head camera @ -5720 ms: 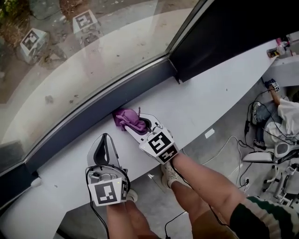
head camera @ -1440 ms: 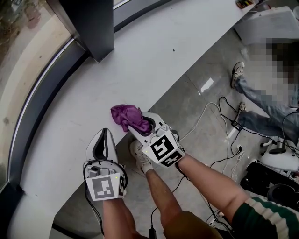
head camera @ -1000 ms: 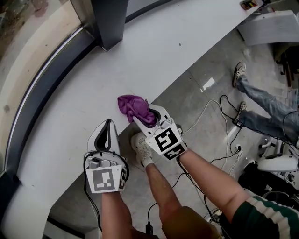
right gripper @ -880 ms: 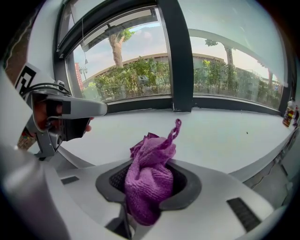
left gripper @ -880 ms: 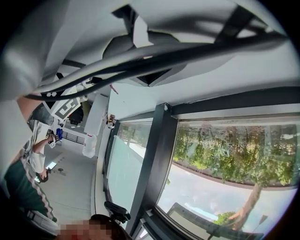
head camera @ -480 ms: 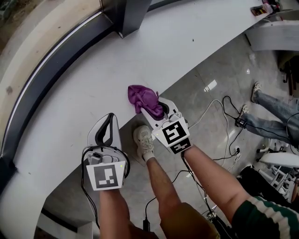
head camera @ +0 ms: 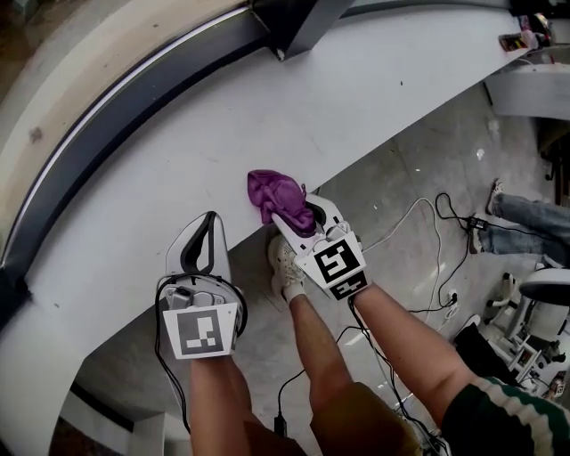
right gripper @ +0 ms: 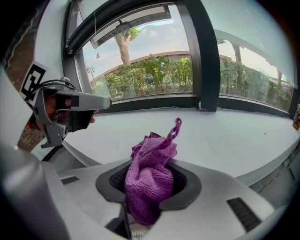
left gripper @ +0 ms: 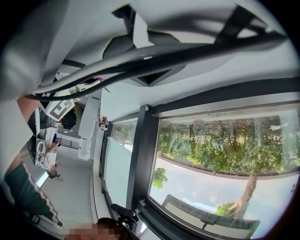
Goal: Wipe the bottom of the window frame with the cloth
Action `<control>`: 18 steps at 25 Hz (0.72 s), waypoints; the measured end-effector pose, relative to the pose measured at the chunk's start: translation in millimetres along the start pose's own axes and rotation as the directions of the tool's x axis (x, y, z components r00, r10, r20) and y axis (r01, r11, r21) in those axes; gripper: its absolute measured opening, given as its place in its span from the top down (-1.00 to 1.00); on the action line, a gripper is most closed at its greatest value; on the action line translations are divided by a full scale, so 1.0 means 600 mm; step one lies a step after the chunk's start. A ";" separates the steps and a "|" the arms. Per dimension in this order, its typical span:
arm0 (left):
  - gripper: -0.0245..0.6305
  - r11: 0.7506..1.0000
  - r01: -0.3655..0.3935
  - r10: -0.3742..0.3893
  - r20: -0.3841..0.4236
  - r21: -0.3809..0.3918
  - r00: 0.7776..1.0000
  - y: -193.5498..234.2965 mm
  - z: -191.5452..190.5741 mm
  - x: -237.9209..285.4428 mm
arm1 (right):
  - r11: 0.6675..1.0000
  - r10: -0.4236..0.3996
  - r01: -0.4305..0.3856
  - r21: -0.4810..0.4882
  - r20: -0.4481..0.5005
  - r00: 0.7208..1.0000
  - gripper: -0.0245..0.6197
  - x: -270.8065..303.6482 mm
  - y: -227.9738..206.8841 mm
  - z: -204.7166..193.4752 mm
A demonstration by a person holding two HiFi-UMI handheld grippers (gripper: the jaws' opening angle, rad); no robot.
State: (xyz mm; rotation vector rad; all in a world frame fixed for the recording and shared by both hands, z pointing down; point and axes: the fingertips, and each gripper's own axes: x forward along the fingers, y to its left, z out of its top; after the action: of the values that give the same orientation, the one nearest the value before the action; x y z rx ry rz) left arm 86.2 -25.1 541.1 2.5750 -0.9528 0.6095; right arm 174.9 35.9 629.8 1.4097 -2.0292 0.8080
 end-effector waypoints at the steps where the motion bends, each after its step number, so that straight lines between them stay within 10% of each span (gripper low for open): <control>1: 0.91 1.000 -0.010 0.010 -0.002 -0.006 1.000 0.007 -0.004 -0.008 | 1.000 0.009 -0.009 -0.005 -0.002 1.000 0.46 0.003 0.011 0.001; 18: 0.91 0.985 -0.146 0.143 -0.037 -0.087 0.989 0.114 -0.085 -0.115 | 0.987 0.133 -0.135 -0.084 -0.029 0.991 0.46 0.060 0.176 0.021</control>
State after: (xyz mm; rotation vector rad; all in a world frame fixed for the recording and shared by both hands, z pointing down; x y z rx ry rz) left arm -21.4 -15.6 560.7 2.4267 -1.1379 0.6275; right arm 62.4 33.0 629.2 1.2226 -2.1325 0.7785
